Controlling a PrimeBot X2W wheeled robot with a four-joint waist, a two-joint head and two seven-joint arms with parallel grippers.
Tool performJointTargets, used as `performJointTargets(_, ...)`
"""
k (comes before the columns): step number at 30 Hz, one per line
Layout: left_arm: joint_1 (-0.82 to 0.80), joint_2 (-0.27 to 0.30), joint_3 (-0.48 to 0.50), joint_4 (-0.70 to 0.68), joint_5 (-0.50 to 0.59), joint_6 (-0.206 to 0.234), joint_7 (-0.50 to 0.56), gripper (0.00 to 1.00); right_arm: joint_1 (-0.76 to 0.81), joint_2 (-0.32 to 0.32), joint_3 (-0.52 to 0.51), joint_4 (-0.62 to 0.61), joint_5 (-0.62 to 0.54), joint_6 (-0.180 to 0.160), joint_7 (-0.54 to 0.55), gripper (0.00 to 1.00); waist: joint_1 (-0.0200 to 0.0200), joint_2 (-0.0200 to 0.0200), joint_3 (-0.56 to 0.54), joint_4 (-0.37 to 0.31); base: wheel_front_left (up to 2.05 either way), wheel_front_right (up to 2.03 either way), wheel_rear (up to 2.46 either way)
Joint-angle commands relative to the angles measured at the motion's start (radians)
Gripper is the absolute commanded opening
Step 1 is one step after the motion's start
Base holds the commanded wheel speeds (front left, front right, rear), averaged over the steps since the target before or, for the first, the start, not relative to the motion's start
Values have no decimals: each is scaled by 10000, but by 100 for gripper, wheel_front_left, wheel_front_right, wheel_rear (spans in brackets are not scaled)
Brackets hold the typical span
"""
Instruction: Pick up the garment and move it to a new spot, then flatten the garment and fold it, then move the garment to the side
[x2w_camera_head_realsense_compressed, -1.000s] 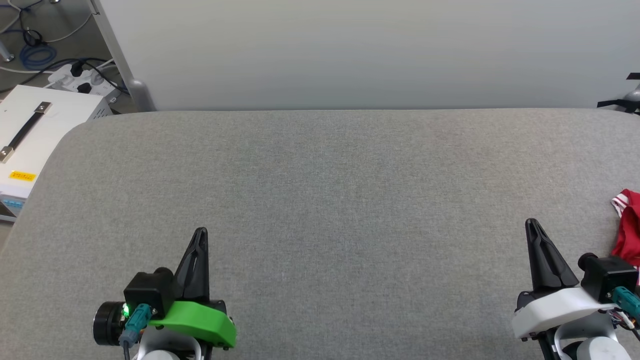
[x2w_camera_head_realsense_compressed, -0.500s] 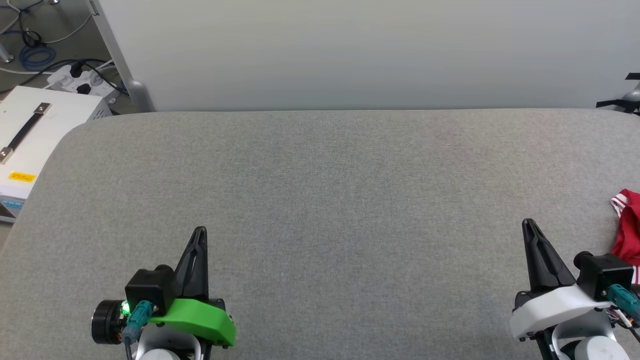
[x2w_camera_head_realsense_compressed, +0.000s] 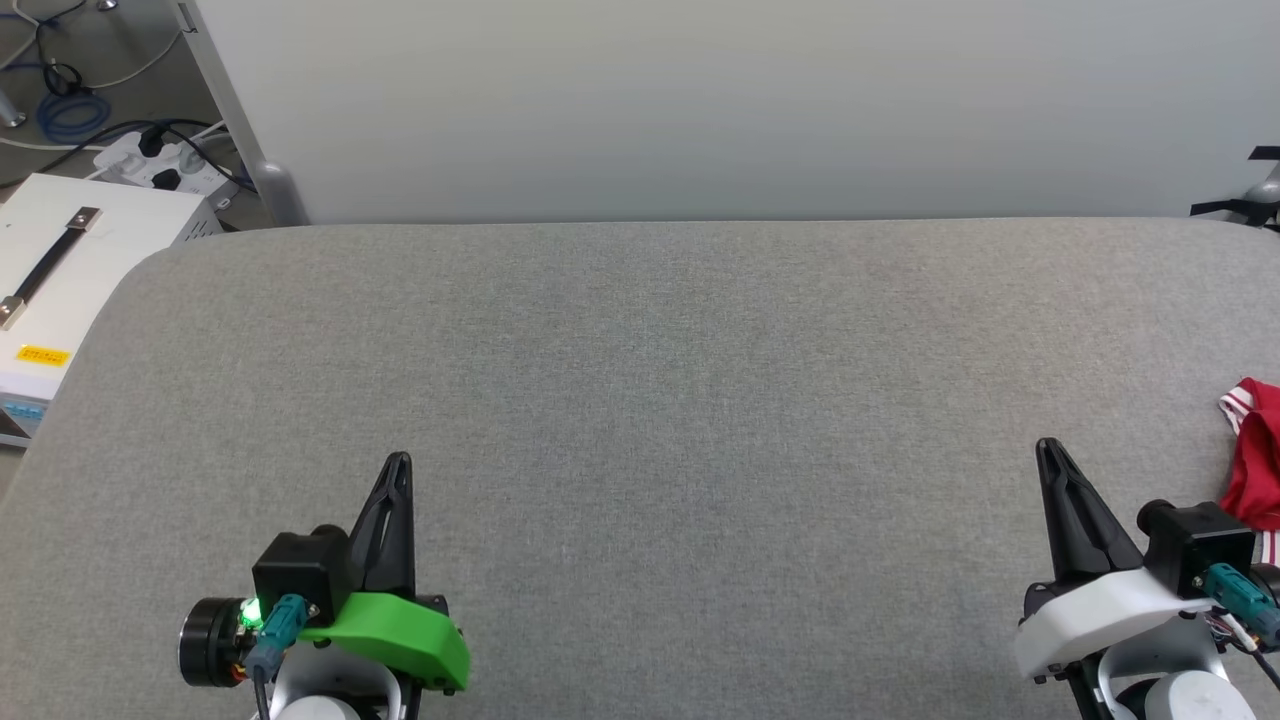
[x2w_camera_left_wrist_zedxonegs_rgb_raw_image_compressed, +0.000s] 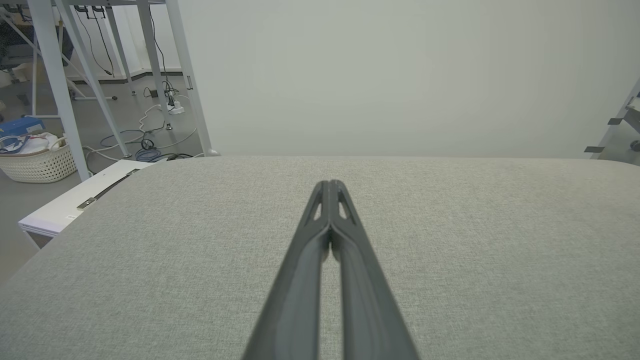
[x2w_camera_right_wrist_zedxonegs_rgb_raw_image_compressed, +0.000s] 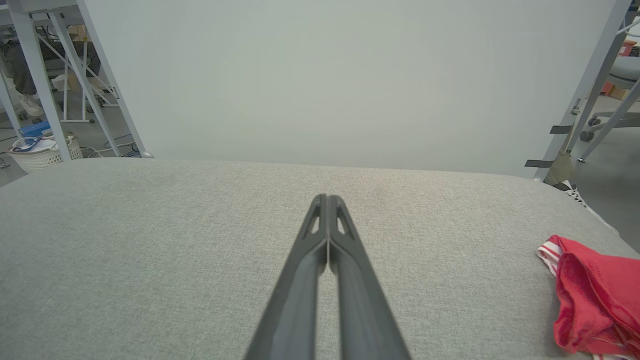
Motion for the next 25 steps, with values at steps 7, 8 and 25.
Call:
performJointTargets(7, 26, -47, 52, -128, 188, 111, 199, 0, 48, 77, 39, -116, -220, -3, 168, 0, 0, 0, -7, -9, 0, 0, 0)
performJointTargets(8, 26, -48, 54, -136, 199, 118, 217, 0, 48, 81, 40, -122, -233, -3, 183, 0, 0, 0, -8, -10, 0, 0, 0)
performJointTargets(25, 34, -64, 93, -300, 402, 244, 559, 0, 64, 161, 69, -243, -487, -4, 461, 0, 0, 0, -25, -30, 0, 0, 0)
